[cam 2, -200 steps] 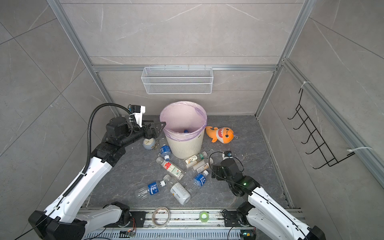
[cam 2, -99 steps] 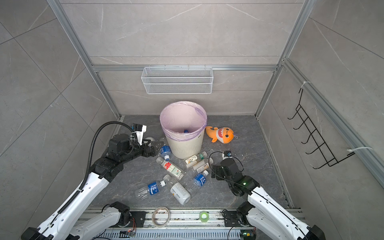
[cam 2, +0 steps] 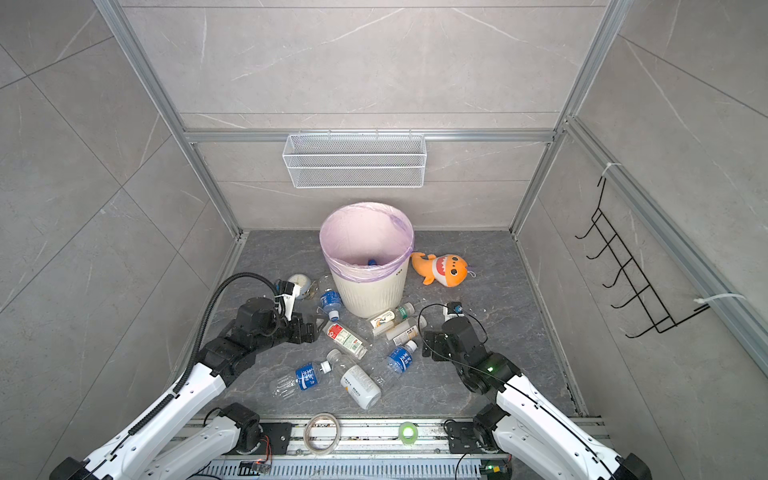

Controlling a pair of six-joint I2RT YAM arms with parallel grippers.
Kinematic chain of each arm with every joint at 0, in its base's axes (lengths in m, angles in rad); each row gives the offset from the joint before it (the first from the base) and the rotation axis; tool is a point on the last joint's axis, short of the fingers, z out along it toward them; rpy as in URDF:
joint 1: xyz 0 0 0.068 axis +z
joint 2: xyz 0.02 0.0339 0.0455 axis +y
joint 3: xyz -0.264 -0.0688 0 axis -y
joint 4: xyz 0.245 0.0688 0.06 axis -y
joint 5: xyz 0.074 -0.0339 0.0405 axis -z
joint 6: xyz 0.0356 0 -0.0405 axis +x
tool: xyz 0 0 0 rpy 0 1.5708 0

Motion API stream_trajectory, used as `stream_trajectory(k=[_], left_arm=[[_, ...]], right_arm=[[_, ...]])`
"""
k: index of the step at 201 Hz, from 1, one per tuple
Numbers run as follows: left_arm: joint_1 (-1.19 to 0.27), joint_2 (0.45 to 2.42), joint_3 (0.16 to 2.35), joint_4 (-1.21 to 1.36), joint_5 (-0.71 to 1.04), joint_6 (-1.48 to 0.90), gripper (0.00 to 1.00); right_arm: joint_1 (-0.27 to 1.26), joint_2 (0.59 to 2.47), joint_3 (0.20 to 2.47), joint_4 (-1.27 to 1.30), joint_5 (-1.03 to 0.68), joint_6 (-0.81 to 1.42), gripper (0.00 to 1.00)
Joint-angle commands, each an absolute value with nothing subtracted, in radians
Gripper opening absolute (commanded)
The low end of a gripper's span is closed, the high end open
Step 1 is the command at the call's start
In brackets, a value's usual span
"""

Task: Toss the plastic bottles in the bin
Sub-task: 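Lower the left gripper back toward the bottles beside the clock, then reach the right gripper across to the white-labelled clear bottle and grasp it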

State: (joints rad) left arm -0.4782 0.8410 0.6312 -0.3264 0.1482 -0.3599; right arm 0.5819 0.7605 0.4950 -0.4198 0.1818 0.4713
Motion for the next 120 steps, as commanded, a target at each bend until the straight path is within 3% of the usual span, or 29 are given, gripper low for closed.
stream_trajectory(k=[1, 74, 120], left_arm=[[-0.483, 0.807, 0.596, -0.264, 0.099, -0.382, 0.97], [-0.483, 0.750, 0.476, -0.223, 0.068, -0.382, 0.97], [-0.483, 0.750, 0.418, -0.192, 0.044, -0.373, 0.97]], right_arm=[[0.601, 0.751, 0.486, -0.402, 0.158, 0.450, 0.95], [0.824, 0.806, 0.598, -0.447, 0.231, 0.471, 0.92], [1.096, 0.982, 0.715, -0.467, 0.395, 0.483, 0.92]])
